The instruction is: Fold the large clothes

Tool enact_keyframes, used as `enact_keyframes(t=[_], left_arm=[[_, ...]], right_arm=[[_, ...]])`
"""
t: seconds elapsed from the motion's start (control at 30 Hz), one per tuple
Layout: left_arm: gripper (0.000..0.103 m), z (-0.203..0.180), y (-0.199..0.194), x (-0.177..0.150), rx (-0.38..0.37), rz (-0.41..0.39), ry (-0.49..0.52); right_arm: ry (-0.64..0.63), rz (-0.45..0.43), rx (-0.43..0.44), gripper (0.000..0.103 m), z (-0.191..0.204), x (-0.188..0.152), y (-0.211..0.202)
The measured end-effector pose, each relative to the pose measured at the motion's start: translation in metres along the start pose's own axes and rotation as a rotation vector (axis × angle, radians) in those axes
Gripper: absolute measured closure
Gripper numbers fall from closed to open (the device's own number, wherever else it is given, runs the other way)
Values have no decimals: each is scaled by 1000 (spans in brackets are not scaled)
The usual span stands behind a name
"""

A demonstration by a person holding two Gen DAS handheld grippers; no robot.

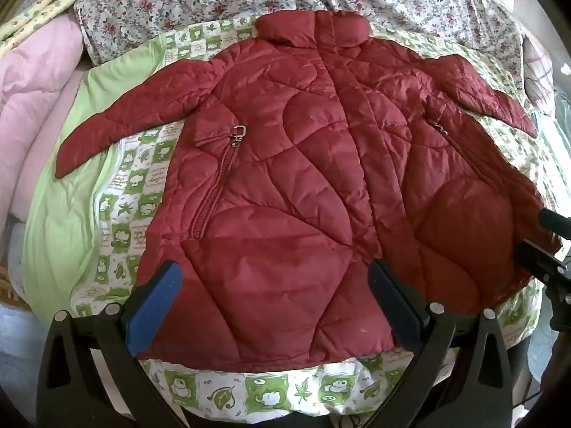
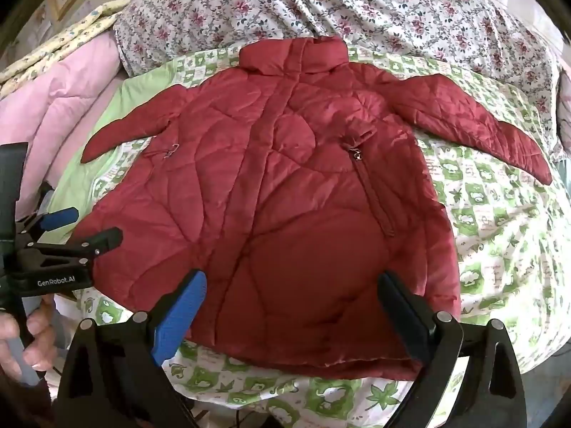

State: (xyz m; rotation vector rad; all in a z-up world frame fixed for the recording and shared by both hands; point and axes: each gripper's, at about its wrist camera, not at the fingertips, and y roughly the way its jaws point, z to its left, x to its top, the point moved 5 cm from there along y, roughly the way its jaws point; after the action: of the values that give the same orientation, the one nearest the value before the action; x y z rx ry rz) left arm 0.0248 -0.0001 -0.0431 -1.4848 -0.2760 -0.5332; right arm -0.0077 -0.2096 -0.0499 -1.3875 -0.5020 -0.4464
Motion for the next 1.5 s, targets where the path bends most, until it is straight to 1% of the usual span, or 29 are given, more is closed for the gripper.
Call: enact_keyframes(t=[0.23, 0.3, 0.33, 0.37, 0.47, 1.13, 1.5], left_arm=[[0, 2, -3, 1, -2, -1, 0], [0, 3, -4, 1, -3, -1, -1], [0, 4, -4, 1, -3, -2, -1], [0, -4, -4, 2, -2, -2, 0], [0, -6, -5, 2, -1, -1, 0], [0, -6, -2, 2, 1, 0, 8], [0, -8, 2, 1, 7, 4, 17]], right_arm=[[0, -3, -2, 6, 2, -1, -1], [-2, -4, -2, 6, -2, 3, 0], [-3, -3, -3, 6, 0, -1, -3], [-4, -4, -3, 6, 0, 0, -3], [-5, -8, -2, 6, -1, 2, -3], [-9, -24, -7, 6, -1, 3, -3], [2, -4, 4, 6, -1, 2, -4]])
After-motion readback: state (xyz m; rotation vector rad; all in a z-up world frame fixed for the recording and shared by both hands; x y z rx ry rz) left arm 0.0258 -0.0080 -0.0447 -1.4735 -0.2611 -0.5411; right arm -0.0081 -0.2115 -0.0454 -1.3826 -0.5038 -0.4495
